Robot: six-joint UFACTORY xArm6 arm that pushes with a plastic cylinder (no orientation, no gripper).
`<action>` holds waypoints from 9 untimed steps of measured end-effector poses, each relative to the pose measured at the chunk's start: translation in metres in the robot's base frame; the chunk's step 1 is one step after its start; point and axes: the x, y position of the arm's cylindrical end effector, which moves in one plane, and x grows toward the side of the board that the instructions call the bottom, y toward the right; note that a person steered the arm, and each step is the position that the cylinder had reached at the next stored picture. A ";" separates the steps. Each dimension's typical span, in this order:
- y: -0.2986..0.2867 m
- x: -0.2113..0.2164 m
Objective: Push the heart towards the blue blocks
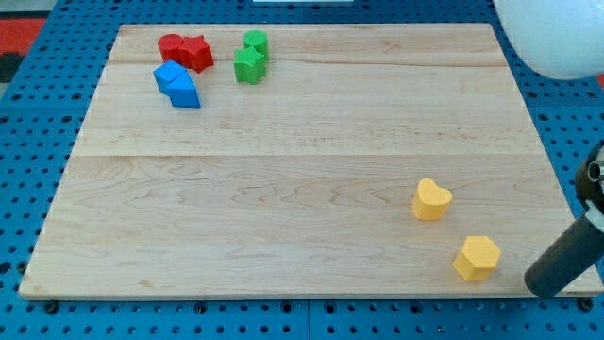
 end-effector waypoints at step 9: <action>-0.281 -0.161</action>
